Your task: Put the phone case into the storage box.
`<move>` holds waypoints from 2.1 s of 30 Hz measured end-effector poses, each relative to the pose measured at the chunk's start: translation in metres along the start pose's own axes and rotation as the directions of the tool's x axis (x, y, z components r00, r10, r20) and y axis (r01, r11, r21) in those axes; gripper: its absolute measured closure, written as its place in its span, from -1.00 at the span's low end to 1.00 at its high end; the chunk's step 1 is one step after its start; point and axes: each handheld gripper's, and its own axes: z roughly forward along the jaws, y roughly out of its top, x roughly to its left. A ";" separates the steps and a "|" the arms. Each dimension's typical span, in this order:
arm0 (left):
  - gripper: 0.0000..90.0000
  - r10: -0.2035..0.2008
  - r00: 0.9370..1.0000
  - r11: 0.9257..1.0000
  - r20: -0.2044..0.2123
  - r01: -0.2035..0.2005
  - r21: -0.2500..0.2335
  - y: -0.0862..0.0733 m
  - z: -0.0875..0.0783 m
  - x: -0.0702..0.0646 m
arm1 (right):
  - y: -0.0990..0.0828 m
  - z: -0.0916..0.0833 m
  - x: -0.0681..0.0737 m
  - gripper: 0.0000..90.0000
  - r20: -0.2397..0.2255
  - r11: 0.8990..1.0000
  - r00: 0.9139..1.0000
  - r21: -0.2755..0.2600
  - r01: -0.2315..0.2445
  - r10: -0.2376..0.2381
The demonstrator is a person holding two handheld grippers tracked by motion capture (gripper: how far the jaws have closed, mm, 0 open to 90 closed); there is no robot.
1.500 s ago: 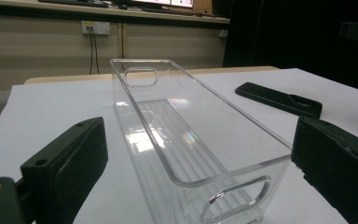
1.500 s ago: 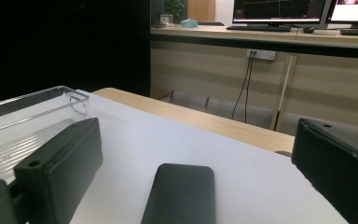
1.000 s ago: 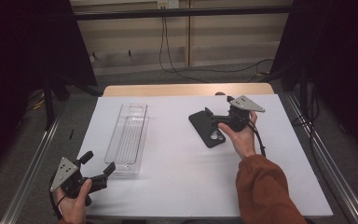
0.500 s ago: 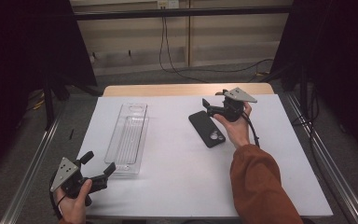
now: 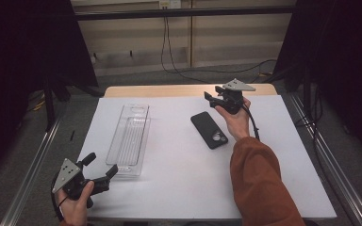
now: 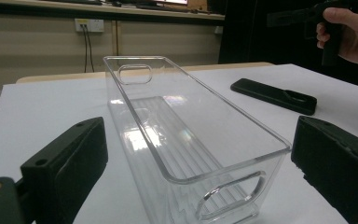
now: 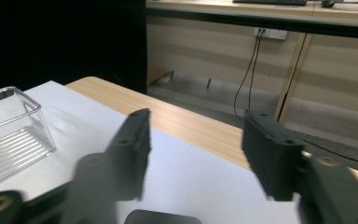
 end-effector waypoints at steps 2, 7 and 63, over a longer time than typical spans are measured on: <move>-0.92 -0.002 1.000 1.000 -0.002 0.002 -0.001 0.000 0.000 0.000 | 0.001 0.000 0.000 0.18 -0.001 1.000 1.000 0.010 0.007 -0.007; -0.92 0.001 1.000 1.000 -0.002 -0.001 -0.001 0.000 0.000 0.000 | 0.009 0.003 0.001 0.61 -0.028 0.999 0.999 0.049 0.018 -0.016; -0.92 -0.004 1.000 1.000 0.006 0.004 -0.004 0.000 0.001 0.003 | -0.022 0.071 -0.025 1.00 0.080 0.685 0.993 0.718 -0.119 0.089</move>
